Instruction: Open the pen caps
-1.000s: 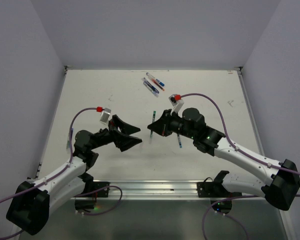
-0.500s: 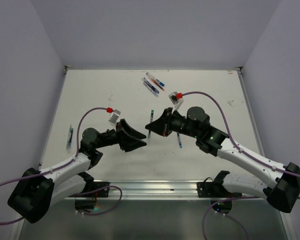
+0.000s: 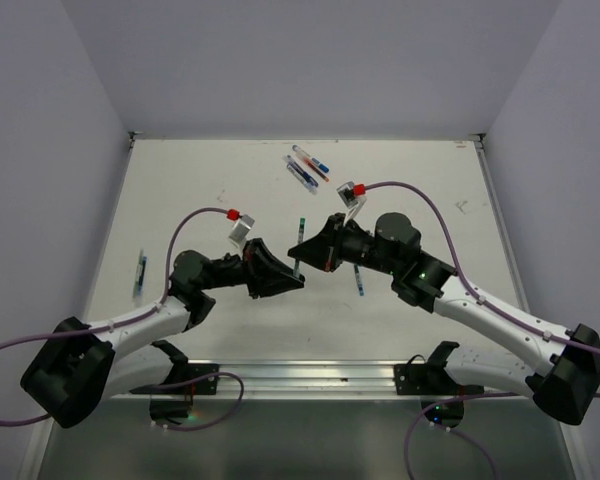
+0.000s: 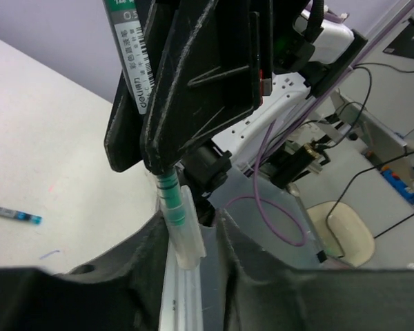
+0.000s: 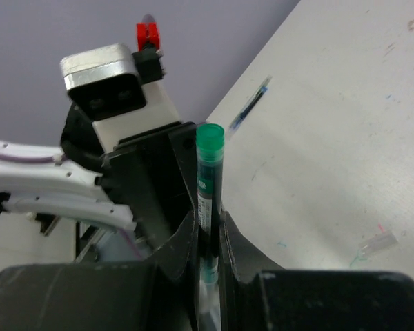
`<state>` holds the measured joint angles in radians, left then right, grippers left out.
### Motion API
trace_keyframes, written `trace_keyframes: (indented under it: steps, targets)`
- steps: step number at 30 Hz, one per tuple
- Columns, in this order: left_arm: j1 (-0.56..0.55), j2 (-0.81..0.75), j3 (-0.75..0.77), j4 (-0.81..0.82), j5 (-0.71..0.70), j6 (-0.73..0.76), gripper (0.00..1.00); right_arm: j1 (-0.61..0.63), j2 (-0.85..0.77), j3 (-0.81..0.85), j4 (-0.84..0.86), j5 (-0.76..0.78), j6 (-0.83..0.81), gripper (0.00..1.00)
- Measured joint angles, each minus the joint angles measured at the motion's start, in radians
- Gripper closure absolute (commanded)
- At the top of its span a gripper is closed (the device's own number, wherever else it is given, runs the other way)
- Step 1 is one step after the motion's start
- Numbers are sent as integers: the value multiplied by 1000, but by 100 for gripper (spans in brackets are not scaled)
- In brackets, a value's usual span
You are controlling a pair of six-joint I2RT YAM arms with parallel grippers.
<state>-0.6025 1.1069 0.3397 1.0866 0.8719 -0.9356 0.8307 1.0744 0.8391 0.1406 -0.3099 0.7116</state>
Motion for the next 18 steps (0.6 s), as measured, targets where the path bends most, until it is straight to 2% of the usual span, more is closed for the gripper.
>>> trace_keyframes:
  steps: [1, 6, 8, 13, 18]
  targets:
    - [-4, 7, 4, 2, 3, -5, 100, 0, 0, 0, 3, 0, 4, 100]
    - [-7, 16, 19, -62, -17, -9, 100, 0, -10, 0, -13, 13, -21, 100]
    - [-11, -13, 36, -182, -68, 32, 100, 0, -10, 2, -43, 60, -26, 100]
    - [-58, -118, 130, -597, -313, 174, 100, 11, 2, 37, -138, 233, -31, 100]
    - [-106, -166, 156, -748, -474, 246, 100, 29, 17, 39, -153, 323, -23, 100]
